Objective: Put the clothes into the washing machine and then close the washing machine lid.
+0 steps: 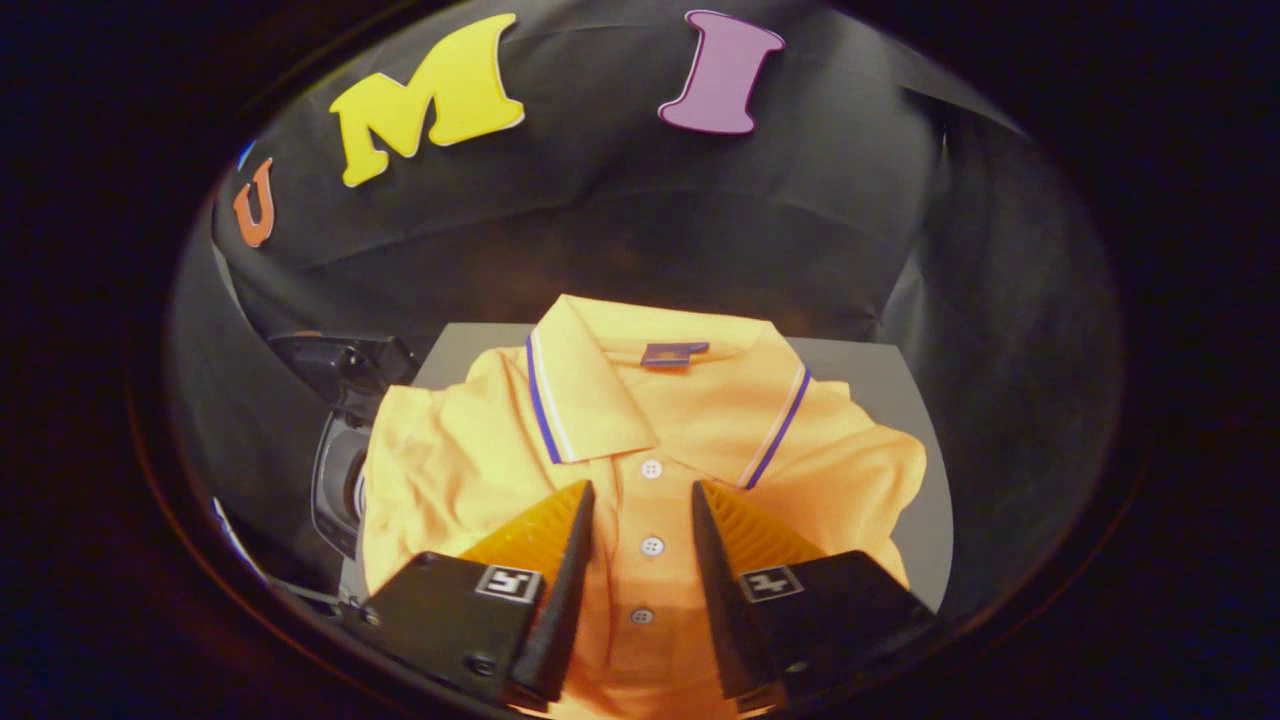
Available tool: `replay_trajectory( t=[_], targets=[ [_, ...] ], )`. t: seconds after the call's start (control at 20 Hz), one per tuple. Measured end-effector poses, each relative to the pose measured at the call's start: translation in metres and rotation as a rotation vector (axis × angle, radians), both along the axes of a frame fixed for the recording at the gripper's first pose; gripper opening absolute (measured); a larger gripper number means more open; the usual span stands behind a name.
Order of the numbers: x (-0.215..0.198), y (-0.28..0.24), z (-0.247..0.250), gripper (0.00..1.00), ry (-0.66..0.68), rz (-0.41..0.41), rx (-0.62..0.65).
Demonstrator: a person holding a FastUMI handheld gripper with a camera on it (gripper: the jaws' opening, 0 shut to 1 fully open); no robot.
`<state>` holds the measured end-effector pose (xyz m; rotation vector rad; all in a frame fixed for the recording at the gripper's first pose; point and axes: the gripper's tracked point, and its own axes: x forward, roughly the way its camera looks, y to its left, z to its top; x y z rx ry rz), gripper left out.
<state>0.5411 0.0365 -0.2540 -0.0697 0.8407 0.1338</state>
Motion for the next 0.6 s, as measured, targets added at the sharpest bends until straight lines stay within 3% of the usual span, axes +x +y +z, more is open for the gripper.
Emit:
replay_trajectory(
  t=[0.15,0.25,0.6],
  targets=[
    [-0.002,0.006,-0.003,0.27,-0.025,0.015,0.039],
    [-0.002,0.006,0.0,0.12,-0.04,0.026,0.064],
    [-0.014,0.013,0.029,0.06,-0.11,0.049,0.086]
  ],
)
